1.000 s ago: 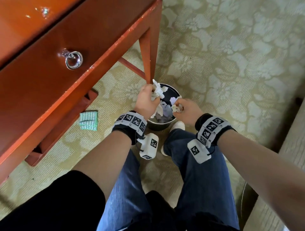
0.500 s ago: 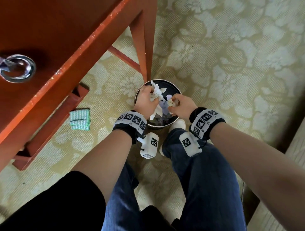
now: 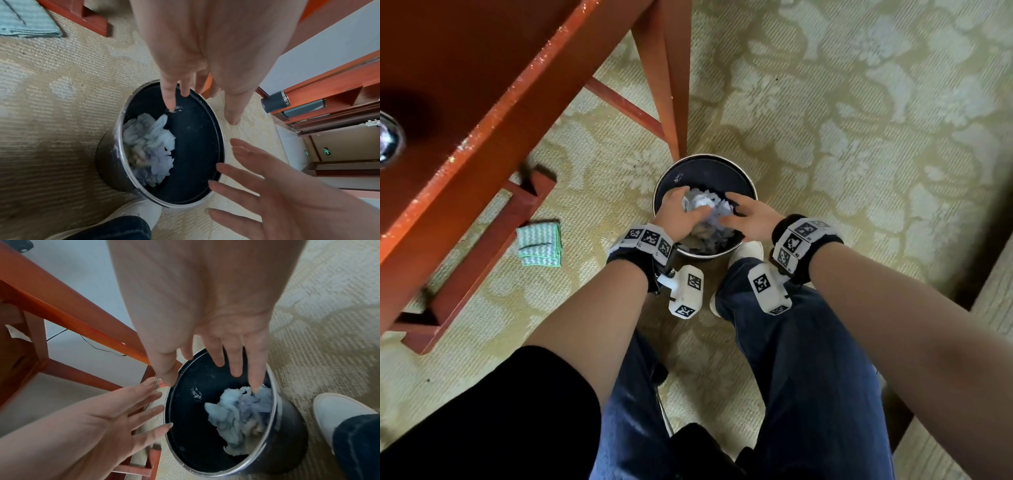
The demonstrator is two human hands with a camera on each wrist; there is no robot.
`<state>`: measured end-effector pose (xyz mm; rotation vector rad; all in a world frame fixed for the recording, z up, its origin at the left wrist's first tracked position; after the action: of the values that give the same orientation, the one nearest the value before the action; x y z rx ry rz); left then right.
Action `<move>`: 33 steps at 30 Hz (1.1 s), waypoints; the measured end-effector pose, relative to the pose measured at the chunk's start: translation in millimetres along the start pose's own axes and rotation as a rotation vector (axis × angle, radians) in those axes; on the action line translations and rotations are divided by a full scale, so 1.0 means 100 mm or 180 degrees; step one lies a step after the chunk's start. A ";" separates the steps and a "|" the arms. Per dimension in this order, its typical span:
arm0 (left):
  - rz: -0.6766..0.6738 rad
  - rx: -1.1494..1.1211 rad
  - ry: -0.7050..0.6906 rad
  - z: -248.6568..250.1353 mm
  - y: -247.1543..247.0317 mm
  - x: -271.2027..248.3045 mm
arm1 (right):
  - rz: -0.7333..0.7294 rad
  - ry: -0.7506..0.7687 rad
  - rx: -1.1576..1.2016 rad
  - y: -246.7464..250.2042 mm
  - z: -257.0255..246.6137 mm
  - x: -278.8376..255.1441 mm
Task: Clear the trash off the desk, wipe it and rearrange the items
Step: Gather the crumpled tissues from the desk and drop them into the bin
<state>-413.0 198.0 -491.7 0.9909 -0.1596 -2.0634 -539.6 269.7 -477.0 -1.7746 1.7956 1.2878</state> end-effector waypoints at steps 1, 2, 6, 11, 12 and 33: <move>0.0018 0.0028 -0.0090 0.00 0.00 -0.01 | 0.0005 0.0012 -0.0007 0.00 0.00 -0.02; 0.0018 0.0041 -0.0140 0.01 0.01 -0.03 | 0.0007 0.0014 -0.0015 0.00 0.00 -0.03; 0.0095 -0.0011 -0.0118 0.03 0.04 -0.12 | 0.0091 0.0075 -0.0061 0.01 -0.04 -0.05; 0.0222 -0.0094 -0.0167 0.08 0.11 -0.22 | 0.0220 0.0043 -0.0118 0.06 -0.08 -0.15; 0.0203 -0.0047 -0.0114 0.08 0.11 -0.25 | 0.0257 0.0061 -0.0080 0.07 -0.09 -0.18; 0.0681 0.0115 -0.0525 0.33 0.57 -1.60 | 0.0476 0.0825 -0.0087 -0.17 -0.50 -1.61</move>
<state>-344.4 269.7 -349.4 0.7878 -0.3737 -1.9489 -475.8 337.4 -335.2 -1.9292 2.0944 1.1849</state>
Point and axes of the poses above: each hand's wrist, its own x-axis towards the middle knuckle, its own y-axis out of the back of the hand, z = x × y, the point moved 7 cm from there along x, towards the middle knuckle, and after that the axes turned 4 degrees about z, right-handed, at the moved point
